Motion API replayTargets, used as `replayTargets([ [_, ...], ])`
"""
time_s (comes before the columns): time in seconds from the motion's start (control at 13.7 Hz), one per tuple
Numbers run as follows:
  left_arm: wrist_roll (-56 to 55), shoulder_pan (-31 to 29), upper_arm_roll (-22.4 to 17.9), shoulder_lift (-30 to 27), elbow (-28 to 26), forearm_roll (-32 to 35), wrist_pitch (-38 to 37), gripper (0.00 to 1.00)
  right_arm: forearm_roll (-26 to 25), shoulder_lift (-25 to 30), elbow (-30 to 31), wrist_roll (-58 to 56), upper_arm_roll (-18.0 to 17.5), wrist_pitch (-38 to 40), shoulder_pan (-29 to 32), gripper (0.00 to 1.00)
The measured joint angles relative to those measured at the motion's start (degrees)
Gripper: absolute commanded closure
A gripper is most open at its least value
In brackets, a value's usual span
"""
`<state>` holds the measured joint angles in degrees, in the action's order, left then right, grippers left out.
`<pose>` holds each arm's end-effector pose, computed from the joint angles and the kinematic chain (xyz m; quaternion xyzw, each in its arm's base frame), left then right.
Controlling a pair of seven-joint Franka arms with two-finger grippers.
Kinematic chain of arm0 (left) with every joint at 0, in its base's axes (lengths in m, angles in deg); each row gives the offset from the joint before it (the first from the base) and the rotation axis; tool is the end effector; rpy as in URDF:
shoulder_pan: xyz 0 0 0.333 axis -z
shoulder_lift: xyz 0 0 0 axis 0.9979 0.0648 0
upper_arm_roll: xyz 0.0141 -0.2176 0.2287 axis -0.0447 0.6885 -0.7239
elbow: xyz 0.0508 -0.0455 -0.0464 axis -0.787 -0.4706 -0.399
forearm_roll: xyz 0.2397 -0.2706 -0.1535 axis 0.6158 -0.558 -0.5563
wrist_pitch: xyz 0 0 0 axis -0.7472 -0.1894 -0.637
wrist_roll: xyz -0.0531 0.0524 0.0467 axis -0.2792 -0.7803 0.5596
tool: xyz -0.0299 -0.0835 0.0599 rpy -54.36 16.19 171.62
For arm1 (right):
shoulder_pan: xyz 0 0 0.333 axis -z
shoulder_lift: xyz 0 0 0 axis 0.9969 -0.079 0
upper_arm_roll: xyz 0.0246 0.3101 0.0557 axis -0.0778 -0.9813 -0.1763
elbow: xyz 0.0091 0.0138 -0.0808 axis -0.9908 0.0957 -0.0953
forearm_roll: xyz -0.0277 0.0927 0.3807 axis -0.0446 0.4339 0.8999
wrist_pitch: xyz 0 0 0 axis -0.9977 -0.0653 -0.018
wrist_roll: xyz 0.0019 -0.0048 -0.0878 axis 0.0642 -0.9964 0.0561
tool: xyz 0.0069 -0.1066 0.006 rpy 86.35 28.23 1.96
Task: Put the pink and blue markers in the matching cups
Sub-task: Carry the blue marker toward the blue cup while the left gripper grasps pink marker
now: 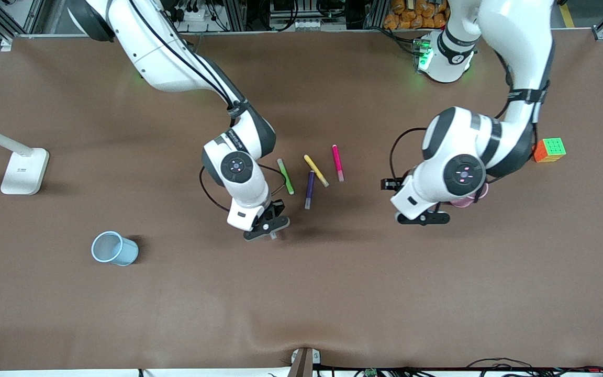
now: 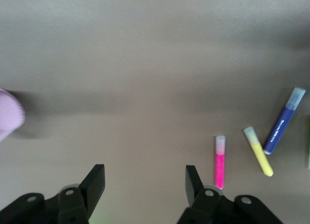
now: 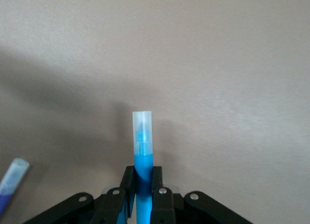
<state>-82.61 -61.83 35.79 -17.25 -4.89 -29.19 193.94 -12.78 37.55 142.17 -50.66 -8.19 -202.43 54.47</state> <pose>0.5819 -0.2812 0.3294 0.9903 0.0127 -0.1378 0.0090 0.6012 0.3928 0.2294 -0.9762 -0.2123 -0.0419 0.0157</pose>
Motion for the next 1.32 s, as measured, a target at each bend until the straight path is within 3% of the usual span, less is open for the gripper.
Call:
replayTargets([
  [0.58, -13.2, 9.3, 0.3, 6.0, -5.4, -0.2, 15.0, 0.27, -0.8, 6.6, -0.2, -21.8, 1.2, 16.4, 8.5, 1.0],
  [0.88, -16.0, 11.6, 0.3, 8.1, -6.1, -0.2, 16.9, 0.34, -2.0, 8.7, -0.2, -34.9, 7.2, 23.8, 9.7, 1.0],
  [1.32, -19.6, 13.2, 0.4, 10.5, -6.5, -0.2, 19.4, 0.39, -2.1, 9.0, -0.2, -51.9, 15.8, 27.5, 9.9, 1.0],
])
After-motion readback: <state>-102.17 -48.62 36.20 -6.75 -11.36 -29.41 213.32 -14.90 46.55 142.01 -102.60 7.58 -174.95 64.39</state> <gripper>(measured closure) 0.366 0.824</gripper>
